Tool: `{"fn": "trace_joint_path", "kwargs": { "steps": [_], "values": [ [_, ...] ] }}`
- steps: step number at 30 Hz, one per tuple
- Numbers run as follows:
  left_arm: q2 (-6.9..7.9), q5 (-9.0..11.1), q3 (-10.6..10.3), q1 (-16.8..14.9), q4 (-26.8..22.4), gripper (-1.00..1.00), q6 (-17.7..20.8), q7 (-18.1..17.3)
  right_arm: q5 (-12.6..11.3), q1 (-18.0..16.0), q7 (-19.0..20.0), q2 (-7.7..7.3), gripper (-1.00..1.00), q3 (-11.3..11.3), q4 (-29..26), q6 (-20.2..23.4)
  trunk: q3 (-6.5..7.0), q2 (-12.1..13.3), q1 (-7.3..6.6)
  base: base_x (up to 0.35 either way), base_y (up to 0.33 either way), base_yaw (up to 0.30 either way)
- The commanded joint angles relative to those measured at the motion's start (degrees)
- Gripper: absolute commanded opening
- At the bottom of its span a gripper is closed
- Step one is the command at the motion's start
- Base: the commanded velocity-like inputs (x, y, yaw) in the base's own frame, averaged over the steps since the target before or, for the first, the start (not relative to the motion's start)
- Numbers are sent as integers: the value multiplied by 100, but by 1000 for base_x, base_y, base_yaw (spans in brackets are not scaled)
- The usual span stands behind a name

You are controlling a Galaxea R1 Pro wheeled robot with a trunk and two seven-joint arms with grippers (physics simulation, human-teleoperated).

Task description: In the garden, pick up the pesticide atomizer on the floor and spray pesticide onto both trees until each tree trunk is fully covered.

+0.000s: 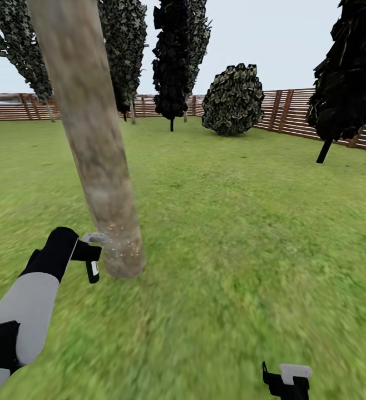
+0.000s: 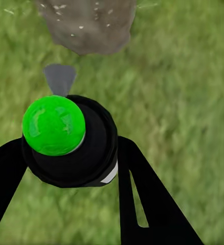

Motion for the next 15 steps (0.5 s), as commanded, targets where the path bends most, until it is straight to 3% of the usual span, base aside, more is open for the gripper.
{"fn": "trace_joint_path", "kwargs": {
  "steps": [1, 10, 15],
  "values": [
    [-5, -58, 19, -2, -6, -100, 14, -57, 61, -4, -21, 0, 100, -41, 9, -12, -5, -2, 0, 143, -266, 3],
    [2, -61, 16, 10, -6, -100, 21, -57, 61, -4, -23, 0, 100, -41, 12, -12, -5, -2, 0, 126, -265, 0],
    [3, -61, 12, 11, -7, -100, 22, -55, 61, -4, -22, 0, 100, -41, 12, -12, -5, -2, 0, 19, -270, 0]
  ]
}}
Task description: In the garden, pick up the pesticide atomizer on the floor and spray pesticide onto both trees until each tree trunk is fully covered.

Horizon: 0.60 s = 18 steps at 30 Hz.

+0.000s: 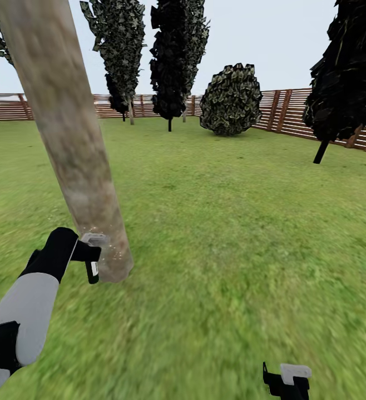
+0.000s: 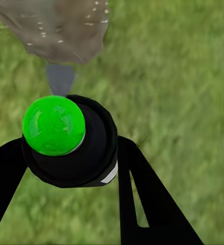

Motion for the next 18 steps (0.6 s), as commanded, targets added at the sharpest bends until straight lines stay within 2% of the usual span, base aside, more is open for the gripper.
{"fn": "trace_joint_path", "kwargs": {
  "steps": [1, 9, 18],
  "values": [
    [-4, -60, 18, -9, -6, -100, 15, -57, 61, -4, -21, 1, 100, -41, 6, -12, -5, -2, -1, 2, -272, 0],
    [-4, -68, 17, -7, -7, -100, 8, -50, 61, -4, -21, 1, 100, -41, 5, -12, -5, -2, -1, 0, -272, 26],
    [13, -77, 17, -3, -6, -100, 7, -41, 61, -4, -21, 6, 100, -37, 6, -12, -5, -2, -1, 0, -272, 255]
  ]
}}
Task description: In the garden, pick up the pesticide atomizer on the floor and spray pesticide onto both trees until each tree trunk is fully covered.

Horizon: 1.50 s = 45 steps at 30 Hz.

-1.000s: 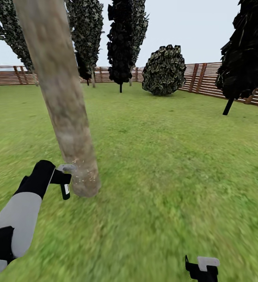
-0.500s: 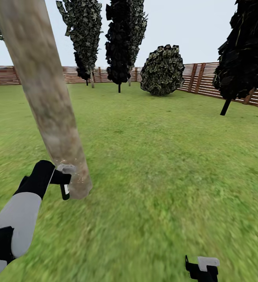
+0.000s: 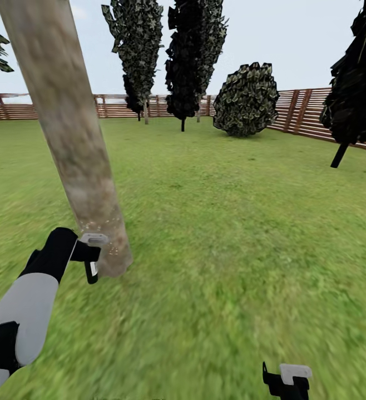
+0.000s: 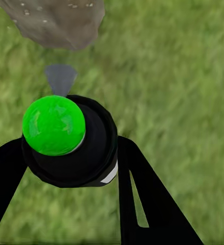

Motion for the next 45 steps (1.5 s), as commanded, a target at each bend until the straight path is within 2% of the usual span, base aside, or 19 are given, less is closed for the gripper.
{"fn": "trace_joint_path", "kwargs": {
  "steps": [1, 8, 26, 35, 36, 37, 39, 43, 45],
  "values": [
    [-5, -57, 19, -2, -4, -100, 14, -55, 61, -2, -22, -2, 100, -42, 4, -12, -5, -2, -1, 0, -272, 278],
    [-13, -58, 18, 18, -4, -100, 13, -54, 61, -2, -22, -2, 100, -41, 4, -12, -5, -2, -1, 82, -271, 247],
    [-13, -58, 13, 20, -4, -100, 14, -51, 61, -2, -22, -1, 100, -42, 4, -12, -5, -2, -1, 164, -247, 20],
    [3, -65, 18, 1, -4, -100, 14, -31, 61, -2, -22, 4, 100, -36, 4, -12, -5, -2, -1, 136, -247, 262],
    [4, -57, 22, 27, -1, -100, 3, 465, 65, -2, -22, 4, 100, -36, 4, -12, -5, -2, -1, 100, -258, 278],
    [4, -9, 47, 35, 10, -100, -17, 767, 68, -2, -22, 4, 100, -36, 4, -12, -5, -2, -1, 94, -260, 278],
    [-37, 8, 53, 36, 16, -100, -27, 819, 68, -2, -22, 4, 100, -36, 4, -12, -5, -2, -1, 88, -263, 277],
    [-263, 12, 59, 37, 14, -100, -30, 854, 67, -2, -22, 4, 100, -36, 4, -12, -5, -2, -1, 84, -265, 271],
    [-293, 13, 80, 37, 13, -100, -30, 858, 69, -2, -22, 4, 100, -36, 4, -12, -5, -2, -1, 83, -265, 147]
  ]
}}
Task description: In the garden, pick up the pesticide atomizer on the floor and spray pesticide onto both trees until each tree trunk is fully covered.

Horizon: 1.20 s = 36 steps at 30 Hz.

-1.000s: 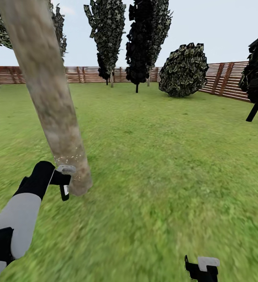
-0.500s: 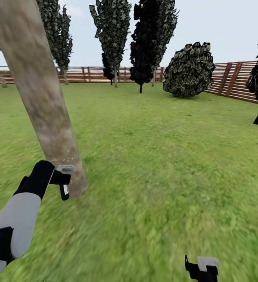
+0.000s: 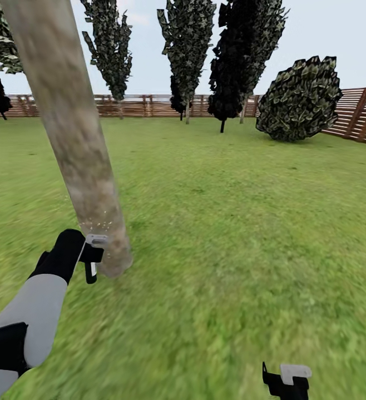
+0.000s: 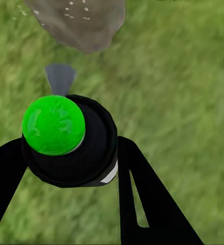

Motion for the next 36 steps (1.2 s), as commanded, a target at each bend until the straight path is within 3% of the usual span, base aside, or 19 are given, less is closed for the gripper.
{"fn": "trace_joint_path", "kwargs": {
  "steps": [1, 8, 17, 22, 27, 36],
  "values": [
    [-7, -65, 26, -5, -6, -100, 14, -56, 58, -3, -22, 1, 100, -41, 5, -12, -5, -2, 0, 83, -265, 74],
    [163, -80, 46, -1, -3, -100, 9, -67, 57, -3, -22, 1, 100, -41, 5, -14, -5, -2, 0, 79, -266, 9],
    [134, -69, 162, 324, -3, -100, -40, -36, 62, -3, -22, 1, 100, -41, 5, -12, -5, -2, 0, 12, -271, 140],
    [104, -68, 175, 337, 18, -100, -61, -28, 60, -3, -22, 1, 100, -41, 5, -12, -5, -2, 0, 20, -273, 275],
    [108, -69, 184, 346, 63, -100, -395, -19, 62, -3, -22, 1, 100, -41, 5, -12, -5, -2, 0, 114, -271, 277],
    [29, -42, 187, 346, 75, -100, -424, -3, 62, -3, -22, 1, 100, -41, 5, -13, -5, -2, 0, 200, -223, 266]
  ]
}}
